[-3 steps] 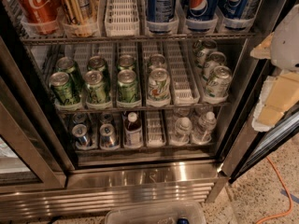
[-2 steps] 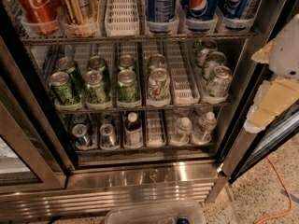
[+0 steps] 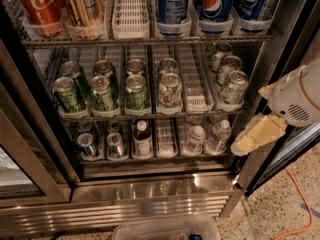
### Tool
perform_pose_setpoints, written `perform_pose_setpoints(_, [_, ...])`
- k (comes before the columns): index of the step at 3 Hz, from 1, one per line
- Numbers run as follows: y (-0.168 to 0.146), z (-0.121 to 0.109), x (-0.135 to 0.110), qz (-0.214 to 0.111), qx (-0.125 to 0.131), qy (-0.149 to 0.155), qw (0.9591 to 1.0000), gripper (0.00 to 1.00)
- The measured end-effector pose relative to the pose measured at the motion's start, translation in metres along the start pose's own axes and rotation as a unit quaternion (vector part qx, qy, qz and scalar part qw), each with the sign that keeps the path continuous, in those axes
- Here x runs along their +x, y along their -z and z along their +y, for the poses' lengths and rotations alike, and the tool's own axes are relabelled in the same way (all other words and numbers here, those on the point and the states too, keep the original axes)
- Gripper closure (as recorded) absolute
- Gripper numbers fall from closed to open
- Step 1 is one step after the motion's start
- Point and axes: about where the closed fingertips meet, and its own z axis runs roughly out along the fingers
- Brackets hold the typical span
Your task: Pick 7up can from middle shelf of fridge
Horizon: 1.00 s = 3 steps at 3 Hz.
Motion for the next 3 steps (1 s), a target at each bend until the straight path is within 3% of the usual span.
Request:
perform_pose_setpoints(2, [-0.010,0.003,-0.005,-0.019,0.012,-0.012,0.9997,0.00])
perform_pose_setpoints(3, [-0.033,0.022,-0.009,-0.045,0.007,-0.047,0.9979,0.00])
